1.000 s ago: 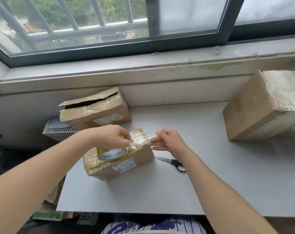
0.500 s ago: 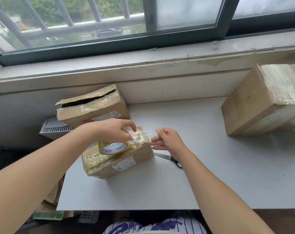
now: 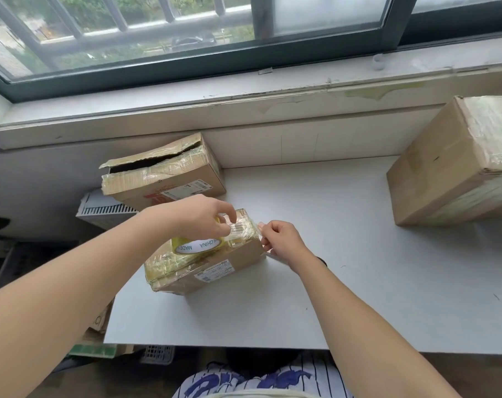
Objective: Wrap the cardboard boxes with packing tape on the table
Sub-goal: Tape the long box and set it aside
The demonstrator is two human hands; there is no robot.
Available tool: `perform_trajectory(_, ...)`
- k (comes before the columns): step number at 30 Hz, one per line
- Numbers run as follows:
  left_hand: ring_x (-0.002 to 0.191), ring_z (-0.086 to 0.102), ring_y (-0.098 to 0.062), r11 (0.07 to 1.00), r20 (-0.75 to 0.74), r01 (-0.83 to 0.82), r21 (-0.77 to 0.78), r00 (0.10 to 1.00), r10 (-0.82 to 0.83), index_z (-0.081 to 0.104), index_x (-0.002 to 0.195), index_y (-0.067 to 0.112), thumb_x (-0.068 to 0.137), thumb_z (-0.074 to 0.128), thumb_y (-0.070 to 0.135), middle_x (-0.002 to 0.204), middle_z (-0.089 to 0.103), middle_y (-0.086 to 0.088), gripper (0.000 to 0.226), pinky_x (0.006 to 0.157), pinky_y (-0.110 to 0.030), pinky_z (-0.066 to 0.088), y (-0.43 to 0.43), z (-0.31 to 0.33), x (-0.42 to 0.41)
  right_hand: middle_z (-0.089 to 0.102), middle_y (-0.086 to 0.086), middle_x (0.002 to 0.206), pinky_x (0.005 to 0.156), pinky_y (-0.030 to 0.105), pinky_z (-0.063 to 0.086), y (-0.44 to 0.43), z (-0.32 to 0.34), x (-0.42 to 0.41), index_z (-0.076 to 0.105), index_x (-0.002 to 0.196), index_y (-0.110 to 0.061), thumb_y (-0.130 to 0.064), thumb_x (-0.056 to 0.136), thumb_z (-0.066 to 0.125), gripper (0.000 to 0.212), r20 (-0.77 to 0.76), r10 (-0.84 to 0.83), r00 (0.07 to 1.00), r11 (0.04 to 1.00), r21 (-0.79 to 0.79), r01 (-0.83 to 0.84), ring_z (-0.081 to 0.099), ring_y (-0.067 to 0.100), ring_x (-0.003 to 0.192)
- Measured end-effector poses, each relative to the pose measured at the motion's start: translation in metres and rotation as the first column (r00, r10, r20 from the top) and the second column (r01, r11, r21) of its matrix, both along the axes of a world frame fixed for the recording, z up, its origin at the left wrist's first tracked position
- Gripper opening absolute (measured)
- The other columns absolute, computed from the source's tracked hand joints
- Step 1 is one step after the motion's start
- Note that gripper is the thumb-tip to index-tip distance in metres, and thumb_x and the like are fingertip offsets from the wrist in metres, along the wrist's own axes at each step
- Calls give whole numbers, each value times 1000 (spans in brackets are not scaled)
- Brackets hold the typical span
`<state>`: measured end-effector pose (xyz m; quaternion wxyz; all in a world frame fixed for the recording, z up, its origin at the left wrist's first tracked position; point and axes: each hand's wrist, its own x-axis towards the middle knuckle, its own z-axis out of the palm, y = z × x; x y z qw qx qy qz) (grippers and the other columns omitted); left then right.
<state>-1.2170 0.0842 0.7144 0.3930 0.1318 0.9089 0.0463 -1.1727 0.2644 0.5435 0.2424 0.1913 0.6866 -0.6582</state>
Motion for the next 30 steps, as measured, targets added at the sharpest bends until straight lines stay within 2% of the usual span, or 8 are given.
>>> perform_trajectory(6, 62, 53, 3, 997, -62, 55, -47, 996, -58, 60, 133, 42, 97, 52, 37, 121, 65, 18, 37, 60, -19, 42, 6, -2, 8, 41, -17, 45, 65, 29, 37, -5, 0, 7, 58, 46, -34, -40, 99, 62, 53, -62, 102, 993, 982, 167, -90, 39, 14, 59)
perform_trajectory(12, 74, 55, -12, 984, -91, 159, -84, 982, -167, 54, 137, 55, 98, 45, 34, 93, 65, 11, 45, 82, -32, 52, 8, 0, 20, 44, -18, 45, 59, 28, 33, -3, -1, 9, 56, 50, -29, -44, 98, 61, 51, -88, 145, 986, 958, 262, -118, 38, 11, 56)
perform_trajectory(16, 88, 49, -20, 970, -105, 212, -122, 969, -225, 56, 138, 54, 99, 45, 34, 82, 56, 19, 45, 92, -36, 53, 16, 3, 20, 55, -10, 62, 60, 28, 38, -9, 0, 11, 58, 63, -26, -49, 100, 56, 43, -134, 182, 974, 931, 342, -127, 50, 13, 63)
perform_trajectory(20, 88, 50, -18, 967, -86, 230, -110, 967, -240, 59, 137, 52, 97, 47, 31, 80, 54, 21, 46, 93, -36, 53, 16, 4, 20, 59, -3, 84, 65, 35, 39, -1, -6, 16, 52, 100, -18, -58, 97, 54, 41, -55, 291, 955, 810, 545, -216, 60, 27, 85)
perform_trajectory(23, 80, 49, -18, 971, -96, 215, -108, 969, -226, 59, 137, 50, 96, 47, 27, 73, 49, 20, 48, 88, -32, 53, 16, 3, 22, 61, 0, 99, 77, 38, 47, 9, -16, 25, 54, 112, -16, -31, 101, 53, 19, 3, 363, 932, 705, 653, -277, 62, 30, 101)
perform_trajectory(25, 75, 49, -15, 973, -108, 207, -98, 970, -217, 60, 137, 49, 96, 48, 27, 70, 43, 20, 48, 85, -31, 52, 15, 1, 23, 67, 2, 119, 94, 39, 49, 8, -11, 32, 64, 121, -15, -16, 104, 44, 26, -149, 260, 954, 789, 602, -121, 61, 28, 116)
perform_trajectory(27, 73, 49, -13, 974, -109, 203, -102, 971, -214, 60, 135, 51, 96, 49, 29, 71, 45, 17, 47, 83, -31, 50, 15, -2, 24, 65, 3, 135, 106, 36, 43, -2, 7, 38, 63, 135, -12, -18, 107, 42, 35, -355, 85, 931, 893, 442, 87, 57, 23, 128)
perform_trajectory(30, 92, 60, -21, 971, -116, 206, -122, 969, -220, 61, 132, 53, 94, 49, 33, 91, 62, 8, 45, 90, -37, 55, 11, -5, 24, 52, 3, 153, 116, 29, 34, -35, 33, 53, 50, 150, -14, -35, 107, 36, 49, -495, 145, 857, 946, 324, 27, 45, 15, 141)
